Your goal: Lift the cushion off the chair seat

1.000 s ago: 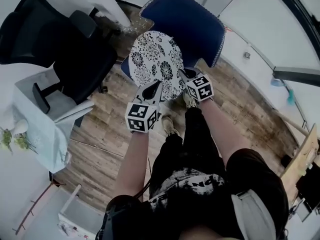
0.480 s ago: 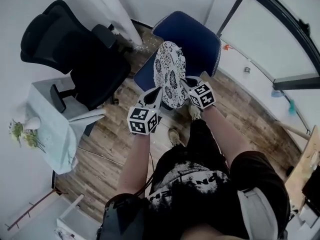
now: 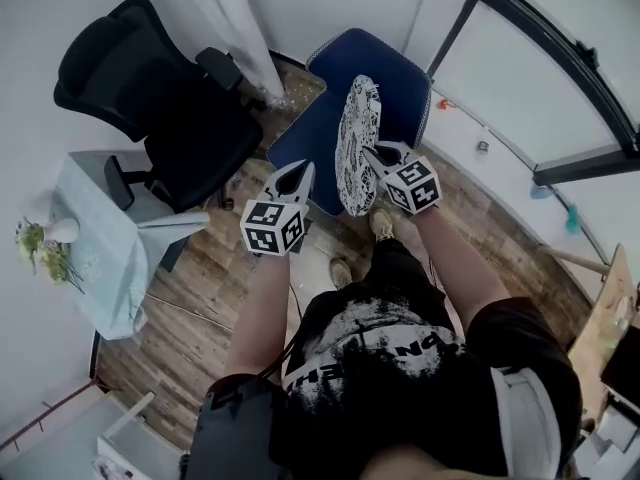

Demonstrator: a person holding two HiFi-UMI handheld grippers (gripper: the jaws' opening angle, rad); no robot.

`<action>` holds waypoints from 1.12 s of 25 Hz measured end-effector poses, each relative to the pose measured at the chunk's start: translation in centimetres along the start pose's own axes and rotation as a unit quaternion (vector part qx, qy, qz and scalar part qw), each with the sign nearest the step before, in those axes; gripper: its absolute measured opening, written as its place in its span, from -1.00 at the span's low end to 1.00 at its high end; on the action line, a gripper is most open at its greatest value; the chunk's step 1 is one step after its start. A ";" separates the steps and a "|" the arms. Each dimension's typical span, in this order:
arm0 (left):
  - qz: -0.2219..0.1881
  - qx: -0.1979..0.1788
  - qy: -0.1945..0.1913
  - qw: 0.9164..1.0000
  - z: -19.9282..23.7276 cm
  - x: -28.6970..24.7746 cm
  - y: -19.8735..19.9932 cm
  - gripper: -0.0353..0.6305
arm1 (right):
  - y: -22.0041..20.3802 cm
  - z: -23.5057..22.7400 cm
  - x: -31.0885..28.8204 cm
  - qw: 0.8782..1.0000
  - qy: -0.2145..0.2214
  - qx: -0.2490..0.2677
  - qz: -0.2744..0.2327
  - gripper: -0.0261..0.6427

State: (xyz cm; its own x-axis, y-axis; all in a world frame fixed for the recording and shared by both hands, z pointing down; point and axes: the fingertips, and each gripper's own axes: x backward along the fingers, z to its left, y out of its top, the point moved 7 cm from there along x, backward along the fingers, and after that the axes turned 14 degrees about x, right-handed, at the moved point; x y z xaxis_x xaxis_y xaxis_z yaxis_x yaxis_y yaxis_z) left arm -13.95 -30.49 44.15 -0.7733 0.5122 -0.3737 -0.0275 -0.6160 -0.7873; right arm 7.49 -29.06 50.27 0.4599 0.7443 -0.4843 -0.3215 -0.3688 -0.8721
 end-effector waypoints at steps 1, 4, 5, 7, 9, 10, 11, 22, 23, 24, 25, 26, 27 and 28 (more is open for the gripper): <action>-0.004 -0.003 0.001 1.000 -0.1 0.6 0.1 -0.86 | 0.6 0.2 0.7 1.000 -0.003 0.000 -0.008 -0.83; -0.018 -0.024 0.009 1.000 -0.8 2.2 0.8 -0.86 | 2.8 0.6 2.7 0.999 -0.012 0.005 -0.035 -0.83; -0.023 -0.029 0.010 0.999 -1.0 2.7 1.0 -0.86 | 3.6 0.7 3.3 0.999 -0.014 0.012 -0.044 -0.83; -0.032 -0.034 0.010 0.999 -1.3 3.6 1.2 -0.86 | 5.1 1.3 4.4 0.998 -0.016 0.030 -0.062 -0.83; -0.042 -0.036 0.011 0.998 -1.4 4.6 1.6 -0.86 | 6.7 1.9 5.3 0.996 -0.016 0.044 -0.081 -0.83; -0.048 -0.037 0.011 0.998 -1.5 5.1 1.9 -0.86 | 7.5 2.2 5.8 0.995 -0.016 0.049 -0.091 -0.83; -0.054 -0.036 0.009 0.998 -1.6 5.6 2.2 -0.86 | 8.3 2.5 6.3 0.993 -0.016 0.053 -0.100 -0.83; -0.098 -0.053 0.001 0.994 -3.1 10.2 5.0 -0.86 | 14.9 4.8 9.9 0.979 -0.022 0.082 -0.186 -0.83; -0.100 -0.057 0.000 0.993 -3.3 10.4 5.1 -0.86 | 15.3 4.9 10.2 0.978 -0.023 0.079 -0.194 -0.83; -0.102 -0.059 -0.002 0.993 -3.4 10.6 5.2 -0.86 | 15.5 5.0 10.5 0.976 -0.025 0.076 -0.201 -0.83; -0.104 -0.059 -0.003 0.993 -3.5 10.8 5.2 -0.86 | 15.6 5.1 10.8 0.976 -0.027 0.072 -0.205 -0.83; -0.105 -0.058 -0.004 0.993 -3.6 10.9 5.1 -0.86 | 15.6 5.2 11.1 0.975 -0.029 0.068 -0.208 -0.83; -0.105 -0.057 -0.004 0.993 -3.7 11.1 5.1 -0.86 | 15.6 5.3 11.2 0.975 -0.029 0.066 -0.210 -0.83; -0.105 -0.056 -0.005 0.993 -3.7 11.1 5.1 -0.86 | 15.7 5.3 11.3 0.975 -0.029 0.065 -0.211 -0.83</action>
State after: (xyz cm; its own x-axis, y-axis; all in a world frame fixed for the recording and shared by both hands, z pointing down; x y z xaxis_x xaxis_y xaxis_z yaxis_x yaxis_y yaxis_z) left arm -20.36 -25.71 34.15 -0.7643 0.6160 -0.1908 -0.1188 -0.4252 -0.8973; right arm 3.25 -23.42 31.48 0.5271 0.8463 -0.0767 -0.2176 0.0472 -0.9749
